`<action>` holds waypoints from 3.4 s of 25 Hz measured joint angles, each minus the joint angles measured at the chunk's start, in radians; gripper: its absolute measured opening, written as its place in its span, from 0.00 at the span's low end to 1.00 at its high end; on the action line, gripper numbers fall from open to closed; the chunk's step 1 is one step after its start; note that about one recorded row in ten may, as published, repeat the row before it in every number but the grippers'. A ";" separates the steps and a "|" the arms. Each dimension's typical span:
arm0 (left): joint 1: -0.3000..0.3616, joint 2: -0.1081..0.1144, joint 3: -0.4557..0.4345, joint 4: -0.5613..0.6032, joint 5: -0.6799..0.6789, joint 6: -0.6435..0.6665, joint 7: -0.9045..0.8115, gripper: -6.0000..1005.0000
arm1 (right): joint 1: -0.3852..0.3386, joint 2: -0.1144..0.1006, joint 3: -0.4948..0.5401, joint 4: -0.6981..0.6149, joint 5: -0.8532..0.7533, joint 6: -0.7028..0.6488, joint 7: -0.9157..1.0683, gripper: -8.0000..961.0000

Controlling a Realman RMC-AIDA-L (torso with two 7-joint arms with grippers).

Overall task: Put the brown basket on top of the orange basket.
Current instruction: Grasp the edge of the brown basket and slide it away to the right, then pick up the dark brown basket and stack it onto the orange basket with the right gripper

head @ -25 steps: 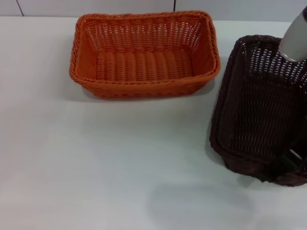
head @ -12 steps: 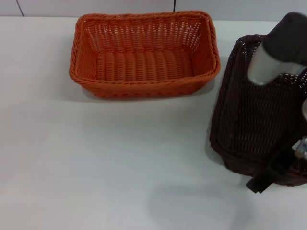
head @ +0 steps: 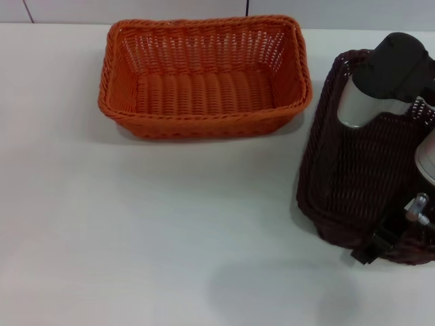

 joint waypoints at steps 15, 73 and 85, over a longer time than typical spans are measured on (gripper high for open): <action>-0.005 0.003 0.001 0.004 0.000 -0.007 0.000 0.75 | 0.022 -0.001 0.025 -0.019 -0.012 0.056 -0.044 0.29; -0.003 -0.011 0.029 -0.004 0.002 -0.082 -0.015 0.75 | -0.185 0.004 -0.203 -0.534 -0.119 0.638 -1.516 0.14; 0.005 -0.012 0.029 -0.001 0.000 -0.125 -0.016 0.75 | -0.246 -0.023 -0.265 -0.360 -0.265 0.858 -1.627 0.14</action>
